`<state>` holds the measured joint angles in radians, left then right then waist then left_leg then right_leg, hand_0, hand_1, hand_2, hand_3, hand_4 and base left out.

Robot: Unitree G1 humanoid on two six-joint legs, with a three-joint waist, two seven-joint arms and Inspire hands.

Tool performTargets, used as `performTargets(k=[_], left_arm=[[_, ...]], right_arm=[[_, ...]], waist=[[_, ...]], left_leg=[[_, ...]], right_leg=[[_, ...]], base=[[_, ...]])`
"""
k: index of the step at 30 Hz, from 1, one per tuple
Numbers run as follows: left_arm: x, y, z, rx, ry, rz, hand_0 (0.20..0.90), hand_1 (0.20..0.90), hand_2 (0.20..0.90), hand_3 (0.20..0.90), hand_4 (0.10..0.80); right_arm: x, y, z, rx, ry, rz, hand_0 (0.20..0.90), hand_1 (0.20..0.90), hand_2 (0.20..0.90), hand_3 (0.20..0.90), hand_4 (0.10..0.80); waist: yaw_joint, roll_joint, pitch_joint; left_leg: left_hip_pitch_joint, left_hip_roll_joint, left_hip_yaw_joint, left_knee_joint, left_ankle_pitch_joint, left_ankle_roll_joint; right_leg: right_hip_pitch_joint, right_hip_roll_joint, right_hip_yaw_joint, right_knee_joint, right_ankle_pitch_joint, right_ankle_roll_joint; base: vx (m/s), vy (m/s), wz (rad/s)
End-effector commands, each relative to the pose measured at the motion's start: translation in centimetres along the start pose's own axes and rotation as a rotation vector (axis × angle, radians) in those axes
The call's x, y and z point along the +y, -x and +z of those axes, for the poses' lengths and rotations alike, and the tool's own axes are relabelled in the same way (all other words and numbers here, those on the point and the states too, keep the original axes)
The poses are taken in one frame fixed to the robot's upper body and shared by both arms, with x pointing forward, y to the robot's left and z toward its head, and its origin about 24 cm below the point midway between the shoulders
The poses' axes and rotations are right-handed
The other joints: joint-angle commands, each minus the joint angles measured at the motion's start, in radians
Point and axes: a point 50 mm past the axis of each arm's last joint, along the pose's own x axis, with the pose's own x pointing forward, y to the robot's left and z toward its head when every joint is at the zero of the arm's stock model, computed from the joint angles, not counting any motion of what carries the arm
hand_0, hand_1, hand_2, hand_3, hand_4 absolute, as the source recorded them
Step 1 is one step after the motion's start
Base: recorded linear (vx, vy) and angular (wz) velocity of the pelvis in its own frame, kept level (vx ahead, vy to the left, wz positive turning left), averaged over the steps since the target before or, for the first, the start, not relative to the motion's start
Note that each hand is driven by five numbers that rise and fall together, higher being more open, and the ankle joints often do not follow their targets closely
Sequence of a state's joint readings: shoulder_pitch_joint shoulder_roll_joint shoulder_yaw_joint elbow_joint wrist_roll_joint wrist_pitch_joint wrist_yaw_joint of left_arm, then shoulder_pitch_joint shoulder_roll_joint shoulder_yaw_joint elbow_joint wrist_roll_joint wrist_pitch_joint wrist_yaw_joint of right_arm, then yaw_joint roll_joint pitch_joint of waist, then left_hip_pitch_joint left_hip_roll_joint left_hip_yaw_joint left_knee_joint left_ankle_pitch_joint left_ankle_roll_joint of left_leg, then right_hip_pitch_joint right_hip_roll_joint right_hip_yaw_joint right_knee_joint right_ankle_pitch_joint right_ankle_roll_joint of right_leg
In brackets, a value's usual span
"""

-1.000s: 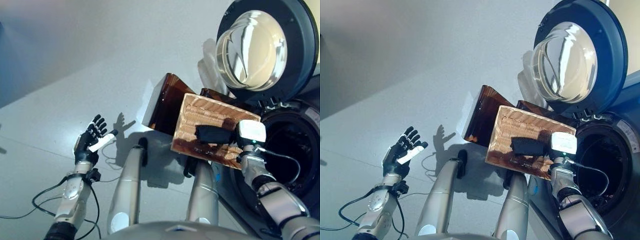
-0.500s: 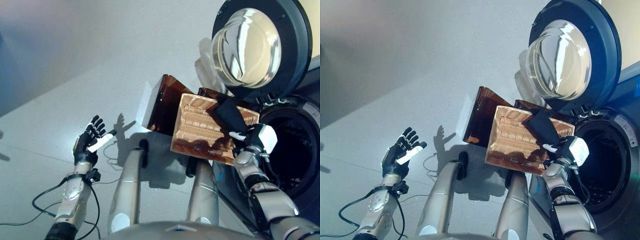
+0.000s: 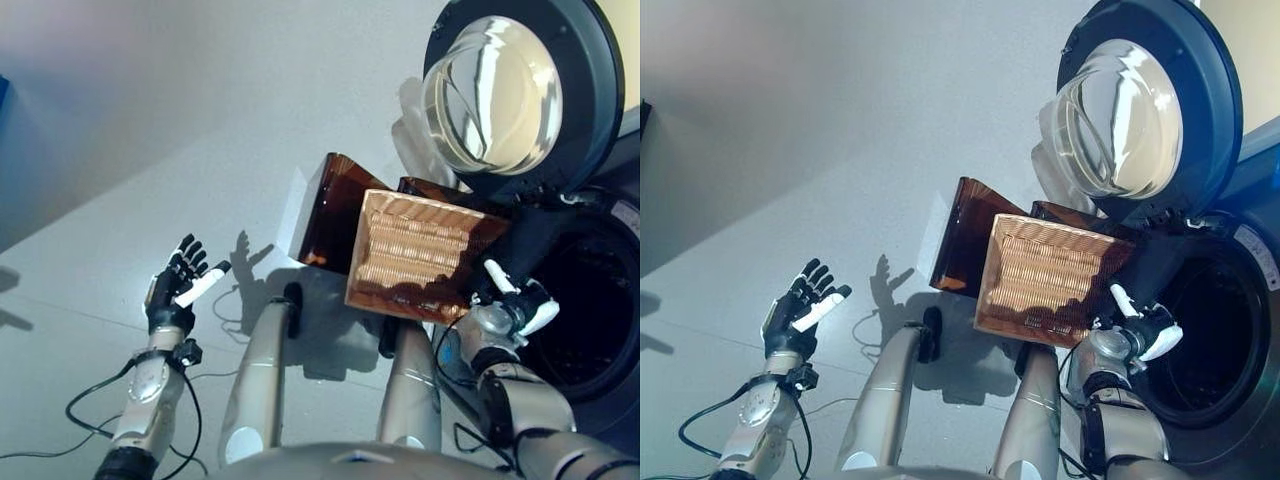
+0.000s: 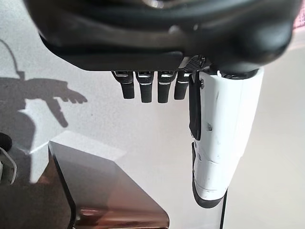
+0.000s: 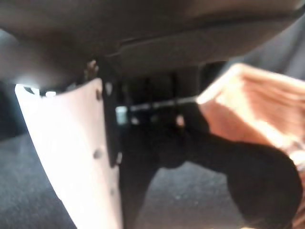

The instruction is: Pick up the clothes and place them into the washing machine

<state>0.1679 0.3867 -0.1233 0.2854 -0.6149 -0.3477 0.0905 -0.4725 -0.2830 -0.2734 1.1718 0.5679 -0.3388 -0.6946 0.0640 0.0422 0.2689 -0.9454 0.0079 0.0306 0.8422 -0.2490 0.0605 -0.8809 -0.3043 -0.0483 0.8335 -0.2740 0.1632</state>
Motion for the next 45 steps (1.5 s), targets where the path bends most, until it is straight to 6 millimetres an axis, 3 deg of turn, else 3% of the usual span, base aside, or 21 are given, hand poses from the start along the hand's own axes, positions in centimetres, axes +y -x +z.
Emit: performTargets(k=[1, 9, 17, 22, 36, 45], left_arm=[[0.6, 0.5, 0.7, -0.067, 0.024, 0.037, 0.9, 0.9, 0.9, 0.9, 0.8], [0.1, 0.5, 0.2, -0.034, 0.047, 0.019, 0.9, 0.9, 0.9, 0.9, 0.8], [0.0, 0.7, -0.2, -0.002, 0.065, 0.01, 0.9, 0.9, 0.9, 0.9, 0.8], [-0.3, 0.8, -0.6, 0.033, 0.06, -0.012, 0.9, 0.9, 0.9, 0.9, 0.8], [0.4, 1.1, -0.5, 0.045, 0.068, -0.027, 0.9, 0.9, 0.9, 0.9, 0.8], [0.5, 1.0, 0.0, 0.03, 0.059, -0.045, 0.9, 0.9, 0.9, 0.9, 0.8]], right_arm=[[-1.5, -1.5, 2.8, -0.05, -0.272, -0.138, 0.2, 0.2, 0.2, 0.2, 0.3], [-2.1, -1.6, 2.1, 0.06, -0.527, -0.227, 0.2, 0.2, 0.2, 0.2, 0.3], [-1.7, -1.9, 3.8, 0.089, -0.804, -0.277, 0.2, 0.2, 0.2, 0.2, 0.3], [-2.2, -2.5, 5.8, 0.102, -1.071, -0.362, 0.2, 0.2, 0.2, 0.2, 0.3], [-5.8, -4.9, 12.8, -0.069, -1.239, -0.417, 0.2, 0.2, 0.2, 0.2, 0.3], [-8.1, -5.7, 15.0, -0.127, -1.237, -0.462, 0.2, 0.2, 0.2, 0.2, 0.3]], waist=[[-0.002, 0.036, -0.047], [0.002, 0.043, -0.057], [0.01, 0.048, -0.063], [0.011, 0.055, -0.061], [0.017, 0.084, -0.069], [0.014, 0.092, -0.073]], left_leg=[[0.03, 0.02, -0.048, -0.042, -0.019, -0.055], [0.038, 0.02, -0.05, -0.049, -0.019, -0.059], [0.033, 0.018, -0.055, -0.042, -0.018, -0.061], [0.038, 0.017, -0.057, -0.043, -0.016, -0.062], [0.025, 0.017, -0.058, -0.034, -0.01, -0.067], [0.023, 0.023, -0.051, -0.031, -0.01, -0.072]], right_leg=[[-0.01, 0.015, -0.036, -0.003, 0.096, -0.041], [0.0, 0.015, -0.039, -0.008, 0.09, -0.041], [0.0, 0.015, -0.037, -0.003, 0.087, -0.042], [0.005, 0.016, -0.035, 0.002, 0.083, -0.043], [-0.012, 0.014, -0.02, 0.02, 0.071, -0.048], [-0.026, 0.014, -0.01, 0.03, 0.065, -0.051]], base=[[0.0, 0.0, 0.0], [0.0, 0.0, 0.0], [0.0, 0.0, 0.0], [0.0, 0.0, 0.0], [0.0, 0.0, 0.0], [-0.003, -0.003, -0.01]])
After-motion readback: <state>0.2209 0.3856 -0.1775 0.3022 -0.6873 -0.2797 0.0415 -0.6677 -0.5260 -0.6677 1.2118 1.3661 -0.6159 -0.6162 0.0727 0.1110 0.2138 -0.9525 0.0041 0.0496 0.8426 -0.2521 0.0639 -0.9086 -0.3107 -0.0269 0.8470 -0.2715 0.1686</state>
